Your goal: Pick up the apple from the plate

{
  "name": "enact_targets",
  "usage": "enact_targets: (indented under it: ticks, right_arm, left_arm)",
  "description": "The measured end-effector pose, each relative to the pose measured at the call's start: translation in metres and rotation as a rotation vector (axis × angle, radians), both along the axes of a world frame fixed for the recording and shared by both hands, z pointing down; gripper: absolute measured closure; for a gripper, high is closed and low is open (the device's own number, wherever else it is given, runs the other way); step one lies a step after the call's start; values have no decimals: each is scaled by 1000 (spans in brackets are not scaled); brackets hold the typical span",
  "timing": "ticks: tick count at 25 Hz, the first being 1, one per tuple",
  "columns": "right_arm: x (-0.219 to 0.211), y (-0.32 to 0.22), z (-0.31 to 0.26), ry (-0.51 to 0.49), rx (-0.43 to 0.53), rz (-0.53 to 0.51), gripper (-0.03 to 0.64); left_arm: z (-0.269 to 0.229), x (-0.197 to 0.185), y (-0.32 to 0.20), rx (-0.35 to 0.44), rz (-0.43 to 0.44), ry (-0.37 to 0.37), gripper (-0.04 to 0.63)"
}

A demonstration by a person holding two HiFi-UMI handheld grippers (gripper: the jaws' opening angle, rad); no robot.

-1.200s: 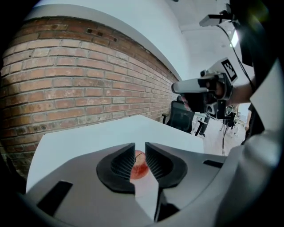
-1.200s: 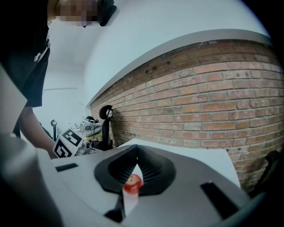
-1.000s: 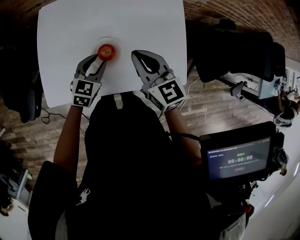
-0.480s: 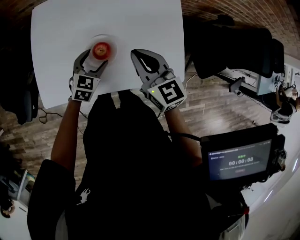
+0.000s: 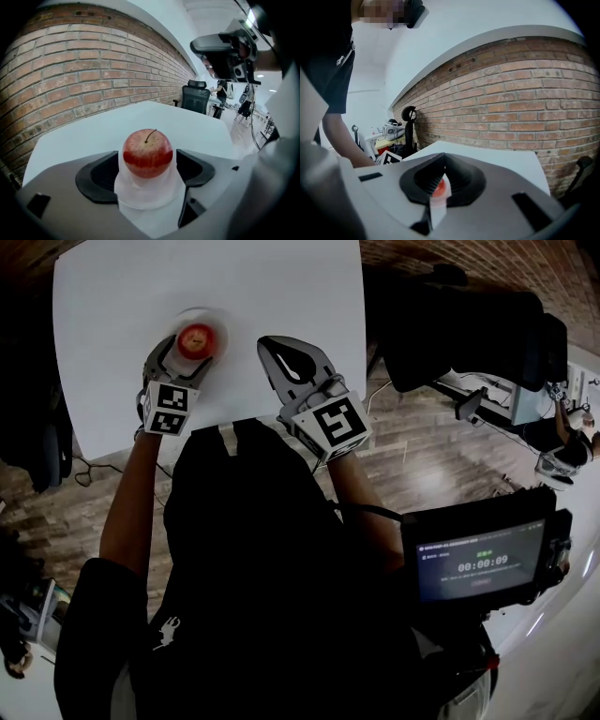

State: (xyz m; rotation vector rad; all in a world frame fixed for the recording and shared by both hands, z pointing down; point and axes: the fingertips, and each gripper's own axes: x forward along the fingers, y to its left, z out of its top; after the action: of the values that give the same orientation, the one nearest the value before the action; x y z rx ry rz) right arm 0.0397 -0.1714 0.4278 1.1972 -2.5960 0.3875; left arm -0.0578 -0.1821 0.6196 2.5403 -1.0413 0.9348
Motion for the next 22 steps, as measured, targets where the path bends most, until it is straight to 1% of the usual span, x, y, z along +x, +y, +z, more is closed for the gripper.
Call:
enact_targets:
  ticks: [13, 22]
  right_arm:
    - [1, 0, 2, 10, -6, 2, 612]
    - [3, 0, 2, 7, -4, 10, 612]
  left_arm:
    - [10, 6, -8, -3, -1, -22, 212]
    - [12, 6, -12, -11, -3, -20, 212]
